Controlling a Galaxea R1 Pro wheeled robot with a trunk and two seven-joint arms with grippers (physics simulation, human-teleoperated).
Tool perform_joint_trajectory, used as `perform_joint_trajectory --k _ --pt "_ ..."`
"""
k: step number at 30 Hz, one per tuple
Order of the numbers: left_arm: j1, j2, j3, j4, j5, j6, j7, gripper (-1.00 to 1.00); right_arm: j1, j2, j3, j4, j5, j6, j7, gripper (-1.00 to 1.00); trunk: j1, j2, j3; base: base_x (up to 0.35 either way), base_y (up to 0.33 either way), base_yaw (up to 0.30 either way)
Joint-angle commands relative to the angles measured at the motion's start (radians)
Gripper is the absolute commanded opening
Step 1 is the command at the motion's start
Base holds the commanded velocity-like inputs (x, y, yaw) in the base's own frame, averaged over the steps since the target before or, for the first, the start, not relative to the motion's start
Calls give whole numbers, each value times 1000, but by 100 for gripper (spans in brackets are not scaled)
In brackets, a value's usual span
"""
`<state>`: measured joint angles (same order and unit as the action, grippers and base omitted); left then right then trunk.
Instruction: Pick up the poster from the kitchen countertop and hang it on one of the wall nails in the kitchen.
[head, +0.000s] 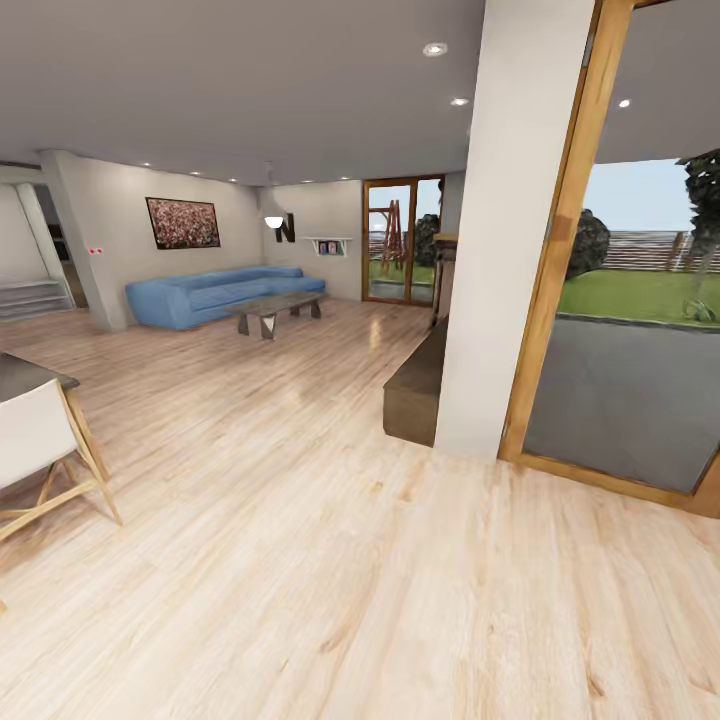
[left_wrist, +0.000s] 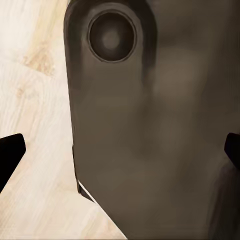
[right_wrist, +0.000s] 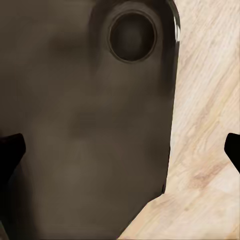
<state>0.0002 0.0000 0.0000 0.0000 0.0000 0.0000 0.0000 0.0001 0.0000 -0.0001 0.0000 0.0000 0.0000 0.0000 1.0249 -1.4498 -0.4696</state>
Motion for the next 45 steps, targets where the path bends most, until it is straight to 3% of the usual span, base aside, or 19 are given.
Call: perform_joint_trajectory --k 1,6,22,26,30,31,45 --pt "6 -6 -6 -6 0 -6 -5 100 -6 -6 -3 -6 -3 -6 0 100 0 0 0 0 0 0" --pt "8 -34 -8 -34 0 -24 -5 100 -35 -15 -3 -34 -3 -11 0 100 0 0 0 0 0 0" --pt "7 -39 -4 -80 0 -23 -4 100 -63 -16 -3 -40 -3 -11 0 100 0 0 0 0 0 0" --pt "6 -43 6 -103 -2 -45 0 100 -86 -38 -4 -63 2 -34 -3 100 0 0 0 0 0 0" --pt "6 -32 9 -125 -3 -68 0 100 -109 -50 -4 -86 3 -56 -4 100 0 0 0 0 0 0" --pt "6 -30 9 -361 -3 -146 0 100 -178 -50 -4 -162 3 -144 -4 100 0 0 0 0 0 0" --pt "6 -3 8 -376 -3 -162 -1 100 -183 -52 -2 -169 5 -153 -3 100 0 0 3 0 0 -136"
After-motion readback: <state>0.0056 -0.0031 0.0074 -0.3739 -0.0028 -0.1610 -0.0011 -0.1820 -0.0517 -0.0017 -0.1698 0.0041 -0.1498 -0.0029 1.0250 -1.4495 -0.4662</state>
